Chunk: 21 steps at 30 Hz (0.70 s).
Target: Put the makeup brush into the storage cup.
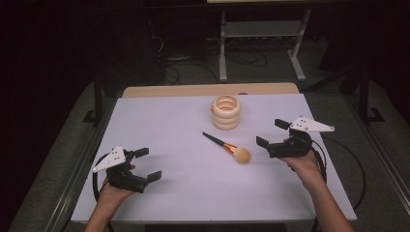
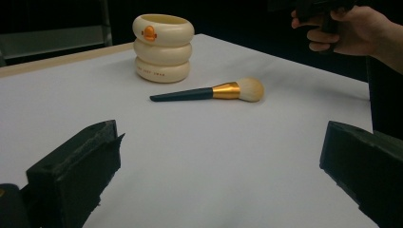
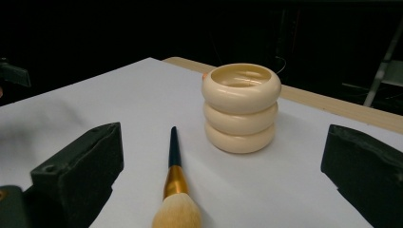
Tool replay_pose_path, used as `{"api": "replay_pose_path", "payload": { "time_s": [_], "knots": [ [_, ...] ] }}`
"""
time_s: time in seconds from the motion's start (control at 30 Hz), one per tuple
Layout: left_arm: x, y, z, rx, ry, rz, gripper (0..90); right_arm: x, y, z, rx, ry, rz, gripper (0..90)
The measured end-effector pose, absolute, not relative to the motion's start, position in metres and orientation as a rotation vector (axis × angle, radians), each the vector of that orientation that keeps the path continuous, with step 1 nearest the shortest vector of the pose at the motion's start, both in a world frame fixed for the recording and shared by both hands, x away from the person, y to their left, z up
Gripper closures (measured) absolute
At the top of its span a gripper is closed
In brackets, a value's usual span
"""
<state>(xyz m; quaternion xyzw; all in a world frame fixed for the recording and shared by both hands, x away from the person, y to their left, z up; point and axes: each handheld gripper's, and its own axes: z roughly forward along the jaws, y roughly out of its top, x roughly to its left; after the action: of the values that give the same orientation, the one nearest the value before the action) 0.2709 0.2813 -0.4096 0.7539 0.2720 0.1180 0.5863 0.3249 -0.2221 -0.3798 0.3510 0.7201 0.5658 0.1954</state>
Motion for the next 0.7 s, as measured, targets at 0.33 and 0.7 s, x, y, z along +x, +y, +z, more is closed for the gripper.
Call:
{"api": "replay_pose_path", "payload": {
  "time_s": [0.33,0.7],
  "knots": [
    [0.271,0.281,-0.411,1.762,0.634,0.273,0.0,0.332,-0.218,-0.379,0.981,2.02,1.591,0.0],
    [0.271,0.279,-0.412,1.762,0.633,0.264,0.0,0.338,-0.212,-0.374,0.989,2.032,1.587,0.0]
  ]
}}
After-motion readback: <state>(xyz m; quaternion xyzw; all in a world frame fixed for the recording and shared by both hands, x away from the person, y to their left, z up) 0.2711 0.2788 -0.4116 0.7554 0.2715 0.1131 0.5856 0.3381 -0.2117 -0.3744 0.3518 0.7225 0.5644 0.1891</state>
